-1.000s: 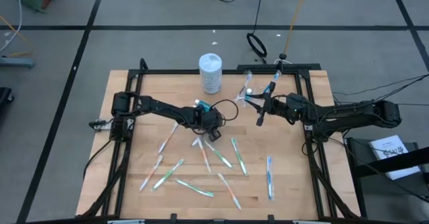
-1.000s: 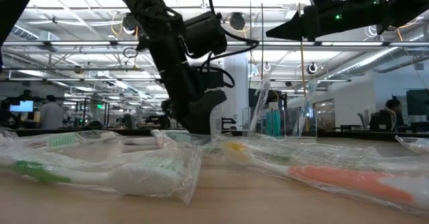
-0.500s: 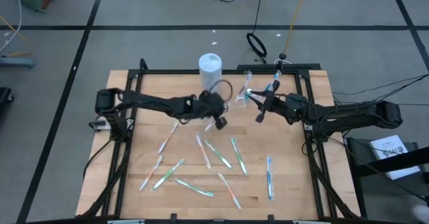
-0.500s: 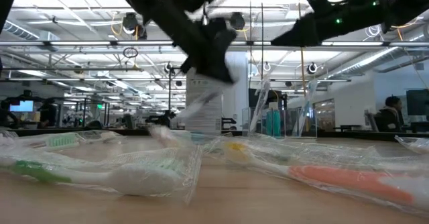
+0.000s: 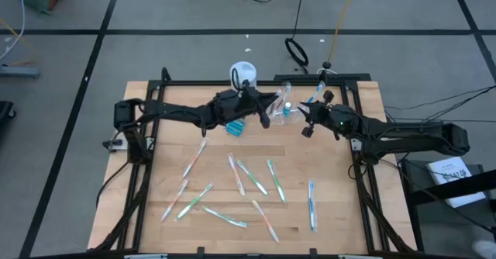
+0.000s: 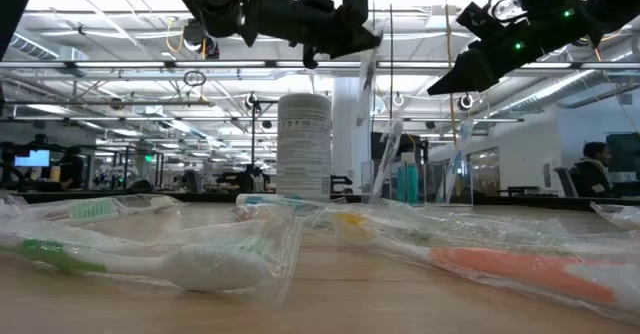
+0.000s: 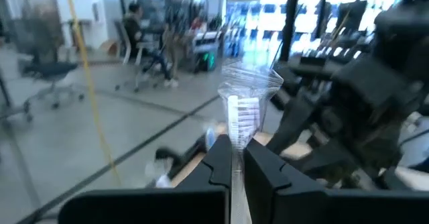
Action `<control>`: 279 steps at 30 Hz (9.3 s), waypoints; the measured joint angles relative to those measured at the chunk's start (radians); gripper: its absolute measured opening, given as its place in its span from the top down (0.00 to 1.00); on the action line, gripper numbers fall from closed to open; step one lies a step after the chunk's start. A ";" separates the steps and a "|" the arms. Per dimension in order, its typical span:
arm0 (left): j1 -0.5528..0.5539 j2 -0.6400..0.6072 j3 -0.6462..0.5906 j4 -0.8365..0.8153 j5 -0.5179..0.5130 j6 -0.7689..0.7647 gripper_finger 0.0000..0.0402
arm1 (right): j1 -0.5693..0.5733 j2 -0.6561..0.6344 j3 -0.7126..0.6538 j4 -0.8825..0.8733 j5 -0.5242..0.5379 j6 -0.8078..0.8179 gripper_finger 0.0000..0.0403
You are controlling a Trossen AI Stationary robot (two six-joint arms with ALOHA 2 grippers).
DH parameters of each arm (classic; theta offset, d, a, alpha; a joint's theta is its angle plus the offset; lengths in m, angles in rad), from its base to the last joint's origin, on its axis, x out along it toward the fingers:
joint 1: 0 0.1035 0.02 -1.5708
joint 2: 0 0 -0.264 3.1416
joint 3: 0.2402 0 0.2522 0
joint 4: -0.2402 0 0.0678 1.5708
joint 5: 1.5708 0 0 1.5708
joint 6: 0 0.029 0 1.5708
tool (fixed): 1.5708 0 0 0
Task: Pick & Place toothbrushing station
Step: Put the purple toothbrush into the transparent organizer, then put the green toothbrush into the transparent organizer
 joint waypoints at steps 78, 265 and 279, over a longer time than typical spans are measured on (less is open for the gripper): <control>-0.006 0.079 0.023 0.176 0.242 0.174 0.92 | -0.024 0.288 0.000 0.680 -0.341 0.197 0.75; -0.226 0.121 0.062 -0.273 -0.622 2.190 0.95 | -0.040 -0.288 -0.276 0.490 -0.316 0.283 0.68; -0.035 0.120 0.062 -0.100 -0.541 2.539 0.96 | -0.040 -0.288 -0.276 0.494 -0.316 0.281 0.68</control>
